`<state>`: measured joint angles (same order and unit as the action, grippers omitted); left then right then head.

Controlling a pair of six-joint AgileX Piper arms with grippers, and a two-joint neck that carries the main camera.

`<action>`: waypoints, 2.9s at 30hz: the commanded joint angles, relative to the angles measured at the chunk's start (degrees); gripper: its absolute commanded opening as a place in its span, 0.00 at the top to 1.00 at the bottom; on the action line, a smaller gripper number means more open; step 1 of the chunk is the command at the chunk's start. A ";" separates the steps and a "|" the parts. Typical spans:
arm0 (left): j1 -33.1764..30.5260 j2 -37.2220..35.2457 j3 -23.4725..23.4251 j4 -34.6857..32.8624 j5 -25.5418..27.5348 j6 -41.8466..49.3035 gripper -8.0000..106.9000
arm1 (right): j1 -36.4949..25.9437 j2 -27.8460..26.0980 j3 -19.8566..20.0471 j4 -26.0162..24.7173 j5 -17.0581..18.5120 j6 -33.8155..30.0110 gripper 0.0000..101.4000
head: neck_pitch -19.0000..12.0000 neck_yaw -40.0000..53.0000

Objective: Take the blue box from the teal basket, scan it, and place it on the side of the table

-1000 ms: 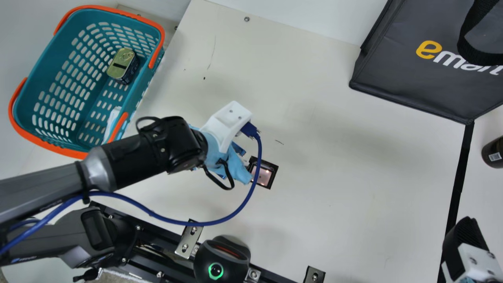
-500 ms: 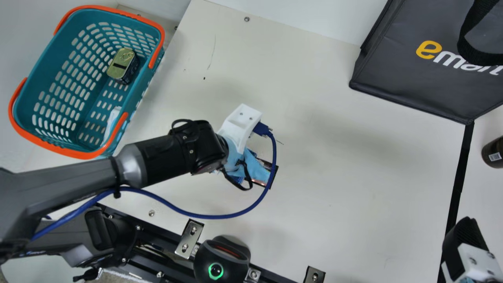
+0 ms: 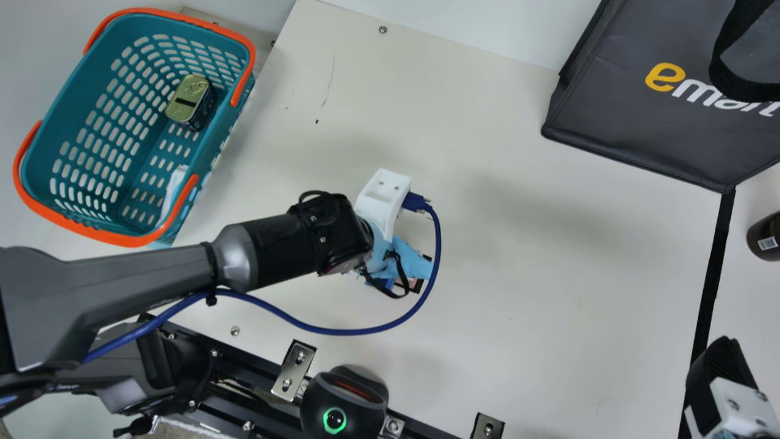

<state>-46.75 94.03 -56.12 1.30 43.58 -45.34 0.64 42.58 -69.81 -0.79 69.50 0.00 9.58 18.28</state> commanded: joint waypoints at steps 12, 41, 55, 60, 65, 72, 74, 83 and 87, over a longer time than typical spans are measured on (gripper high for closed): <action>-3.00 1.85 -0.90 1.54 -0.76 -5.20 1.00 | 0.00 0.00 0.00 0.00 0.00 0.00 0.06 | -1.66 0.14; -8.54 16.70 -22.78 5.50 4.51 -10.61 1.00 | 0.00 0.00 0.00 0.00 -0.07 0.00 0.06 | -1.66 0.14; -9.52 22.61 -30.01 5.50 6.27 -13.49 0.65 | 0.00 0.00 0.00 0.00 -0.07 0.00 0.06 | -1.66 0.14; -9.54 23.52 -30.72 5.12 6.09 -14.00 0.51 | 0.00 0.00 0.00 0.00 -0.07 0.00 0.06 | -1.66 0.14; -9.49 24.04 -30.95 4.78 5.72 -14.29 0.36 | 0.00 0.00 0.00 0.00 -0.07 0.00 0.06 | -1.66 0.14; -8.93 21.91 -29.14 2.05 3.67 -11.57 0.16 | 0.00 0.00 0.00 0.00 -0.07 0.00 0.06 | -1.66 0.14; -8.43 20.11 -27.75 0.58 2.75 -9.50 0.15 | 0.00 0.00 0.00 0.00 -0.07 0.00 0.06 | -1.66 0.14; -3.02 9.27 -18.65 -8.56 -0.84 6.68 0.15 | 0.00 0.00 0.00 0.00 -0.07 0.00 0.06 | -1.66 0.14; 0.69 3.86 -14.52 -11.77 -0.77 14.50 0.15 | 0.00 0.00 0.00 0.00 -0.07 0.00 0.06 | -1.66 0.14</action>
<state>-47.51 100.74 -72.50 -9.12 42.75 -36.74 0.64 42.58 -69.81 -0.79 69.42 0.00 9.58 18.28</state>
